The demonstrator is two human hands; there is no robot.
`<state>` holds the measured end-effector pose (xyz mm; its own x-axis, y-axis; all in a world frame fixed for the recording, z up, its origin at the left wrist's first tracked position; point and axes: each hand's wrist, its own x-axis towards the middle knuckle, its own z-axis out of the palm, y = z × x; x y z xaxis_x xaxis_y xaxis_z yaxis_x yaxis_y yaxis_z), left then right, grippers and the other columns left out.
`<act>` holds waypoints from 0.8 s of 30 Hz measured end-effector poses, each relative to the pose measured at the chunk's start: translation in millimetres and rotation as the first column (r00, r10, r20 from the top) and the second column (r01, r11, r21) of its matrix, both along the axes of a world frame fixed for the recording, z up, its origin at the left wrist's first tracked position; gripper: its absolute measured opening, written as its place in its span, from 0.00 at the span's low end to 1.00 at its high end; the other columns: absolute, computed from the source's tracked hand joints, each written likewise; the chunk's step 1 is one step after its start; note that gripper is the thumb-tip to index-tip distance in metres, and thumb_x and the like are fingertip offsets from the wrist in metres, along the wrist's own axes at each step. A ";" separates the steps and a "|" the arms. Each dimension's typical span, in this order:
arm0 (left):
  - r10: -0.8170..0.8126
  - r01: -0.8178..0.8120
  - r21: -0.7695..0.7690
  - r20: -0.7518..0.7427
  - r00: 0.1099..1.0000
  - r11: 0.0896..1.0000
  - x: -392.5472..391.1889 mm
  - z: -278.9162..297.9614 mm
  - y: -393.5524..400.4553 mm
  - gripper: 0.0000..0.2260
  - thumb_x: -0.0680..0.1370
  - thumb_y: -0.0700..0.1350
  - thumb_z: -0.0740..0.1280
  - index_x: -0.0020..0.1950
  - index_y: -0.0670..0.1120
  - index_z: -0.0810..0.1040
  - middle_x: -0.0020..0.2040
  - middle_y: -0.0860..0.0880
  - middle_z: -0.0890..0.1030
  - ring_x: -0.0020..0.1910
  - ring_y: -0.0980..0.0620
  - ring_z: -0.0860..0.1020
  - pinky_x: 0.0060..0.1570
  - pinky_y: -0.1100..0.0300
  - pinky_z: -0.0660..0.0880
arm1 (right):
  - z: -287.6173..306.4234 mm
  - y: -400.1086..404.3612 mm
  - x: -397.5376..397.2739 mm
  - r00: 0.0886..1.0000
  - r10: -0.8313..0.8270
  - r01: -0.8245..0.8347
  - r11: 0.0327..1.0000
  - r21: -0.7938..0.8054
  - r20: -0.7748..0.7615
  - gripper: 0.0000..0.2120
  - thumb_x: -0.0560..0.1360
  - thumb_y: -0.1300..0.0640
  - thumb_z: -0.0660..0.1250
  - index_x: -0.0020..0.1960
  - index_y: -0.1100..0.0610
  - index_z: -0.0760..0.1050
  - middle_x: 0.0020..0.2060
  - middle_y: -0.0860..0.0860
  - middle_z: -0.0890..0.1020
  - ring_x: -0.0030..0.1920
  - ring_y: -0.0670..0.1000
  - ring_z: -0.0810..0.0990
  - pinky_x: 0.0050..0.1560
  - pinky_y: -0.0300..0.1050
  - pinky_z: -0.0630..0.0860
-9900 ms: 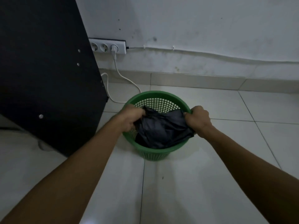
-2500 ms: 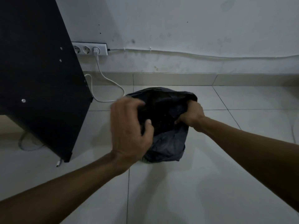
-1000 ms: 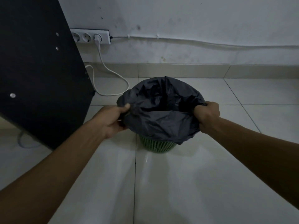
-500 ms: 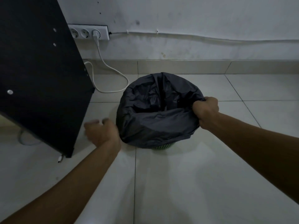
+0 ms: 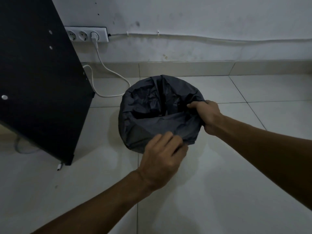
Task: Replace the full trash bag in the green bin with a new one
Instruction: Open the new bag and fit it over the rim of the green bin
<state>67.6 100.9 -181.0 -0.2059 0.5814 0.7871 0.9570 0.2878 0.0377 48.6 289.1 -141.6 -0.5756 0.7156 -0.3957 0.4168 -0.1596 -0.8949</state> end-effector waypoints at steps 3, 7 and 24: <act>0.015 -0.011 -0.163 0.025 1.000 0.987 11.6 -21.6 5.2 0.10 0.69 0.27 0.63 0.34 0.41 0.76 0.35 0.45 0.75 0.31 0.47 0.70 0.32 0.57 0.62 | 0.1 4.0 5.6 0.997 0.025 -0.030 0.998 -0.064 -0.077 0.19 0.69 0.59 0.70 0.58 0.61 0.75 0.54 0.57 0.81 0.51 0.56 0.79 0.48 0.50 0.78; 0.077 -0.054 -0.129 0.176 0.981 0.990 18.2 -32.5 8.7 0.07 0.73 0.35 0.65 0.35 0.43 0.77 0.33 0.48 0.75 0.29 0.49 0.72 0.30 0.58 0.65 | 3.3 5.3 14.4 0.998 -0.046 0.047 0.999 0.027 -0.044 0.34 0.61 0.42 0.74 0.59 0.59 0.70 0.56 0.56 0.78 0.54 0.57 0.78 0.52 0.57 0.79; -0.164 -0.320 0.128 0.982 -0.088 0.939 40.4 -6.9 23.6 0.17 0.77 0.44 0.68 0.31 0.36 0.75 0.24 0.47 0.76 0.21 0.54 0.72 0.25 0.62 0.70 | 14.6 9.4 56.9 0.874 0.430 -0.430 0.901 -0.049 0.227 0.37 0.68 0.39 0.73 0.71 0.53 0.67 0.63 0.50 0.74 0.61 0.55 0.73 0.59 0.58 0.76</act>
<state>108.0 124.5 -187.9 -0.9103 0.3412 -0.2343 -0.2120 0.1017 0.9720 105.5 298.5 -127.1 -0.7218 0.4191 -0.5508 0.6348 0.0840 -0.7681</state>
